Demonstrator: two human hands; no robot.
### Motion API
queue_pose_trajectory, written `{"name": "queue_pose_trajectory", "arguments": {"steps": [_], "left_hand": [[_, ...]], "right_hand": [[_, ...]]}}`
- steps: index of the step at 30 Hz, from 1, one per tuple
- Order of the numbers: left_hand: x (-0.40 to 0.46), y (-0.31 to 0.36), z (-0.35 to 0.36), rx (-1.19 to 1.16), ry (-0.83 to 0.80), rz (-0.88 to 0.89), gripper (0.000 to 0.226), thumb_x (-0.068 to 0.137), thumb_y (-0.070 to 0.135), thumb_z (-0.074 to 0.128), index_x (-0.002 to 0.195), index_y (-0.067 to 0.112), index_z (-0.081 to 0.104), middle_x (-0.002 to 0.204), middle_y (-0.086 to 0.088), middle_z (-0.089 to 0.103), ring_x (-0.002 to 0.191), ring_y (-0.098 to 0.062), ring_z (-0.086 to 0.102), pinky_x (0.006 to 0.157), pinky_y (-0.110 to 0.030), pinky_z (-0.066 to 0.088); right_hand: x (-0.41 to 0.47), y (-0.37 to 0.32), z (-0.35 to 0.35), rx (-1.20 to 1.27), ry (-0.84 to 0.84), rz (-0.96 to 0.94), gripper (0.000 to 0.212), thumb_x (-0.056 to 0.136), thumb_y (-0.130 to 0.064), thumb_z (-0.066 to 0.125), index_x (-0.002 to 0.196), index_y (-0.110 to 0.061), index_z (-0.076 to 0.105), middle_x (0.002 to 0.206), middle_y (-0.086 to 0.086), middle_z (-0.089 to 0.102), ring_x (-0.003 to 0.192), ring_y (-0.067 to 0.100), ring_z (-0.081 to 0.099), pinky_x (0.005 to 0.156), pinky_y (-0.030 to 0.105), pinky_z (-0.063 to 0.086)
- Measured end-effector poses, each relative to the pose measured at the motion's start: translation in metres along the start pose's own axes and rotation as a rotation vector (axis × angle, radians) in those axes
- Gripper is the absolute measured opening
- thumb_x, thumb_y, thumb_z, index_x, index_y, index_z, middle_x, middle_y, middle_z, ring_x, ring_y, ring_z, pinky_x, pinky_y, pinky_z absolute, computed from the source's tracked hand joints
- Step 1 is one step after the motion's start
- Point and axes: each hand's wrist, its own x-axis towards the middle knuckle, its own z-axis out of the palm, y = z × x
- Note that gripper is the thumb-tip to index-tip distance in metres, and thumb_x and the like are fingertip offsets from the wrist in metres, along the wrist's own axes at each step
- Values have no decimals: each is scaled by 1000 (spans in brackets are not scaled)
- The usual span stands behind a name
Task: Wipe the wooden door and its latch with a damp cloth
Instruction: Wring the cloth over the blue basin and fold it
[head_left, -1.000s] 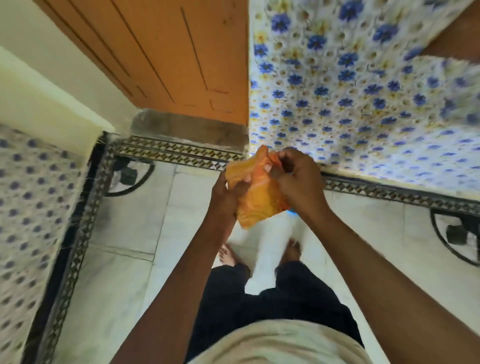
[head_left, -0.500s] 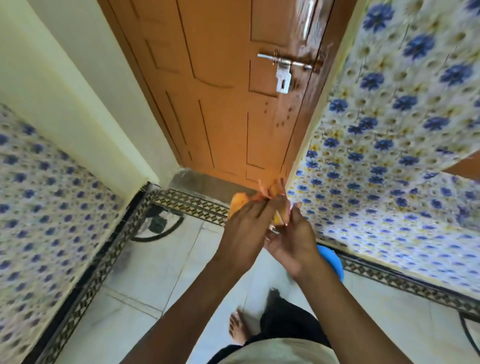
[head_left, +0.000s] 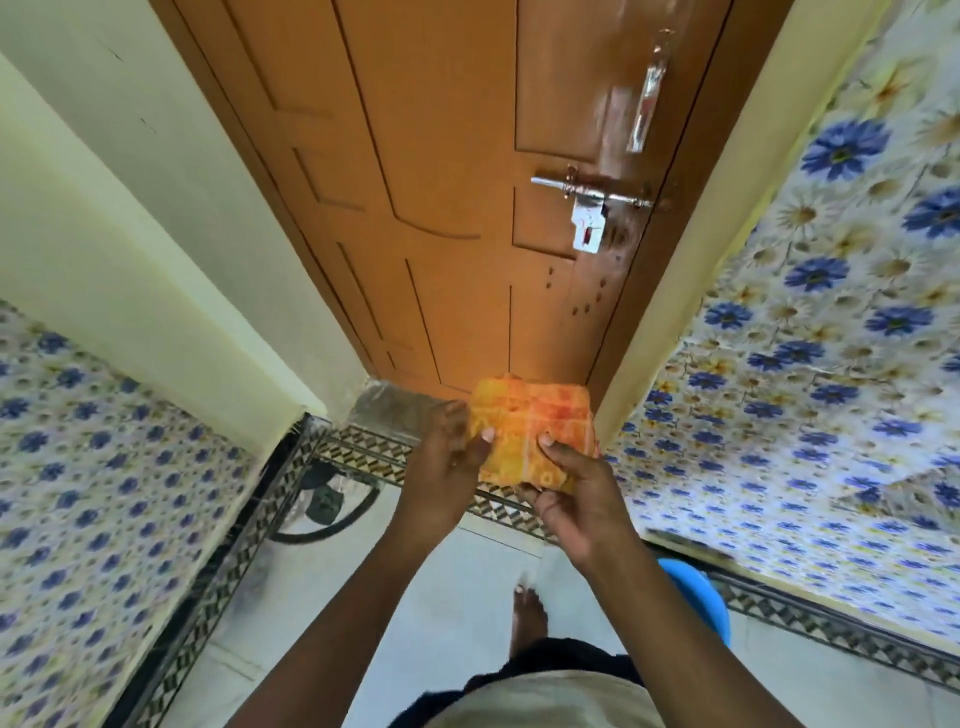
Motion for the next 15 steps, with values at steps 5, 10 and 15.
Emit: {"name": "queue_pose_trajectory", "arguments": {"steps": [5, 10, 15], "left_hand": [[60, -4, -3, -174, 36, -126, 31, 92, 26, 78, 112, 37, 56, 96, -3, 75, 89, -15, 76, 75, -35, 63], [138, 3, -18, -150, -31, -64, 21, 100, 23, 68, 118, 23, 59, 93, 9, 71, 85, -12, 70, 69, -23, 55], [245, 24, -50, 196, -89, 362, 25, 99, 14, 65, 124, 16, 66, 115, 7, 69, 101, -6, 66, 79, -13, 49]], "right_hand": [[39, -30, 31, -111, -16, -109, 63, 74, -4, 76, 135, -5, 57, 128, 20, 69, 117, 40, 67, 96, 68, 51], [70, -58, 72, 3, 61, -213, 51, 75, -1, 72, 125, -2, 64, 118, 18, 74, 103, 31, 74, 73, 46, 65], [98, -88, 115, 128, 143, -394, 24, 90, 2, 64, 112, -6, 68, 101, 14, 79, 85, 26, 79, 61, 40, 64]]}}
